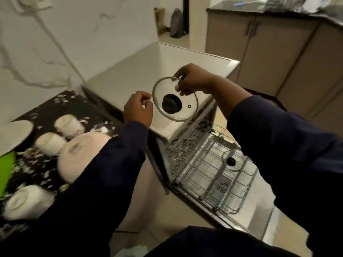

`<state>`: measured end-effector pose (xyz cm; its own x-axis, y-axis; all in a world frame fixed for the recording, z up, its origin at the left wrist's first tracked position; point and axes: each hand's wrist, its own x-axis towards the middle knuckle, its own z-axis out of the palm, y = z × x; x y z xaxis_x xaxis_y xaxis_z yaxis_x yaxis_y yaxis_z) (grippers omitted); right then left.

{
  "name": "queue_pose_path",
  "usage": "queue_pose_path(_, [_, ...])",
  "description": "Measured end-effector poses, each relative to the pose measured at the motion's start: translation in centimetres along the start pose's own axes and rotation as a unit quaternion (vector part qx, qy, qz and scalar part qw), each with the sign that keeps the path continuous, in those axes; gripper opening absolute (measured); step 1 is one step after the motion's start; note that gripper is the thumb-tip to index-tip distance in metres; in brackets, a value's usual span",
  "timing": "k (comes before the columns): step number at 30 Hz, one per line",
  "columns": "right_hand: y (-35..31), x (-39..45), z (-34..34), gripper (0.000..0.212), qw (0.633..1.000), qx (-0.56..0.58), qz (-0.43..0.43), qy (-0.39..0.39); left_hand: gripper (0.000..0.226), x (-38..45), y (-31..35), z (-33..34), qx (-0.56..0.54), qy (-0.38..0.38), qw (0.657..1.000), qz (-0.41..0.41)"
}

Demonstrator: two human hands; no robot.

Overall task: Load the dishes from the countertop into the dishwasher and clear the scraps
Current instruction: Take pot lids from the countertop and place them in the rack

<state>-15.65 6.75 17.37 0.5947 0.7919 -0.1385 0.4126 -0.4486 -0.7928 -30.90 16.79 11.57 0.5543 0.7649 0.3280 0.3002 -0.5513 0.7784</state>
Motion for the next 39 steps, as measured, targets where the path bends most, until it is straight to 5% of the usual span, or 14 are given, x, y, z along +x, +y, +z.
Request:
queue_pose_path(9, [23.2, -1.3, -9.9, 0.036, 0.98, -0.002, 0.197, -0.009, 0.018, -4.3, 4.0, 21.8, -0.003, -0.15, 0.983, -0.107])
queue_pose_path(23, [54.4, 1.5, 3.4, 0.037, 0.945, -0.02, 0.325, -0.032, 0.015, -14.5, -14.5, 40.0, 0.073, -0.264, 0.921, -0.277])
queue_pose_path(39, [65.2, 6.1, 11.7, 0.042, 0.95, -0.052, 0.306, -0.021, 0.015, -17.7, -23.6, 46.0, 0.088, -0.304, 0.9, -0.299])
